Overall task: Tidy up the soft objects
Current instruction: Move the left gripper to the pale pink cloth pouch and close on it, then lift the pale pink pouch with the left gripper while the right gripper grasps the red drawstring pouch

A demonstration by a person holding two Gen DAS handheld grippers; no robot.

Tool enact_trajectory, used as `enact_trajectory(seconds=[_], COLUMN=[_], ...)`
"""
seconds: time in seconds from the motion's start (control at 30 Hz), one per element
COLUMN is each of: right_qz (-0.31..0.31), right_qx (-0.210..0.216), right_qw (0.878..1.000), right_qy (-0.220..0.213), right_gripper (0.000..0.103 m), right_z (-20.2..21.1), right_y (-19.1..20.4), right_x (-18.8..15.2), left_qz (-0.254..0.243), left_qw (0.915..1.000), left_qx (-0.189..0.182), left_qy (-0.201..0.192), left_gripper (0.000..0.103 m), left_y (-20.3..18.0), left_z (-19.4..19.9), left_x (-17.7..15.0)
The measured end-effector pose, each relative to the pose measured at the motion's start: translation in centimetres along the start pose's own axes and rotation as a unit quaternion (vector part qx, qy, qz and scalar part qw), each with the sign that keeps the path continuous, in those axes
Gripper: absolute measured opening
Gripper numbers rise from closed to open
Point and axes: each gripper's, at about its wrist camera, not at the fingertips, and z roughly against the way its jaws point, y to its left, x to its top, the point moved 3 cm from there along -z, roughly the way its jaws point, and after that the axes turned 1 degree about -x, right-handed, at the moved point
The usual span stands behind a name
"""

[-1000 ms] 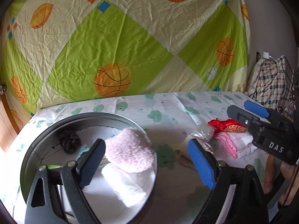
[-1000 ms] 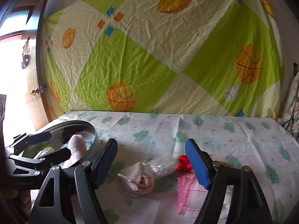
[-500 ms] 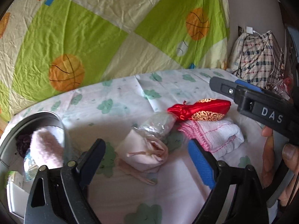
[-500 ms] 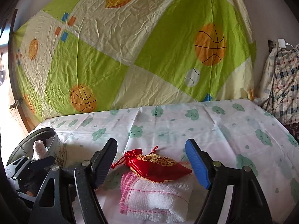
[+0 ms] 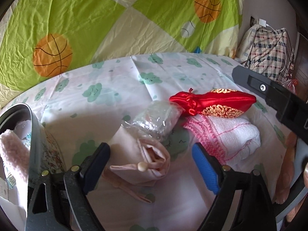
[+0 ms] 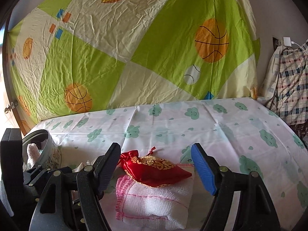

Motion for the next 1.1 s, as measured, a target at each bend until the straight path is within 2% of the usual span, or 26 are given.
enact_trajectory(seconds=[0.13,0.23,0.33,0.37,0.4,0.43,0.5,0.63,0.77,0.9,1.03,1.1], right_qz=[0.005,0.009,0.014,0.015,0.017,0.019,0.021,0.027,0.032,0.040,0.067,0.083], right_qx=[-0.008,-0.013,-0.017,-0.019,-0.020,-0.022,-0.024,-0.024,-0.021,-0.008,0.001,-0.003], right_qw=[1.000,1.000,1.000,1.000,1.000,0.999,0.999,0.999,0.999,0.998,0.997,0.996], right_qy=[0.004,0.007,0.011,0.012,0.013,0.015,0.018,0.028,0.030,0.040,0.028,0.034], right_gripper=[0.077,0.077,0.077,0.077,0.077,0.077,0.077,0.077,0.077,0.077,0.078,0.086], right_z=[-0.3,-0.4,-0.6,-0.7,-0.8,-0.9,-1.1,-1.5,-1.5,-1.8,-1.2,-1.5], right_y=[0.0,0.1,0.3,0.4,0.4,0.5,0.6,0.7,0.9,1.4,2.6,3.3], right_x=[-0.2,-0.3,-0.4,-0.4,-0.5,-0.5,-0.6,-0.9,-0.9,-1.1,-1.2,-1.3], left_qz=[0.024,0.044,0.049,0.048,0.046,0.046,0.044,0.041,0.035,0.044,0.059,0.060], left_qw=[0.9994,0.9985,0.9981,0.9981,0.9978,0.9978,0.9974,0.9977,0.9980,0.9963,0.9940,0.9936], left_qx=[-0.014,-0.028,-0.033,-0.037,-0.043,-0.044,-0.053,-0.055,-0.039,-0.029,-0.028,-0.029], left_qy=[0.019,0.018,0.015,0.015,0.020,0.021,0.019,-0.001,-0.035,-0.067,-0.089,-0.091], left_gripper=[0.088,0.079,0.060,0.043,0.032,0.032,0.017,0.013,0.012,0.012,0.012,0.012], left_y=[0.9,1.5,1.7,1.6,1.5,1.5,1.5,1.3,1.3,1.8,2.6,2.6], left_z=[-0.7,-0.7,-0.7,-0.7,-0.8,-0.8,-0.7,0.1,1.5,2.6,3.3,3.4], left_x=[-0.1,-0.2,-0.2,-0.2,-0.3,-0.3,-0.3,-0.3,-0.2,-0.2,-0.1,-0.1])
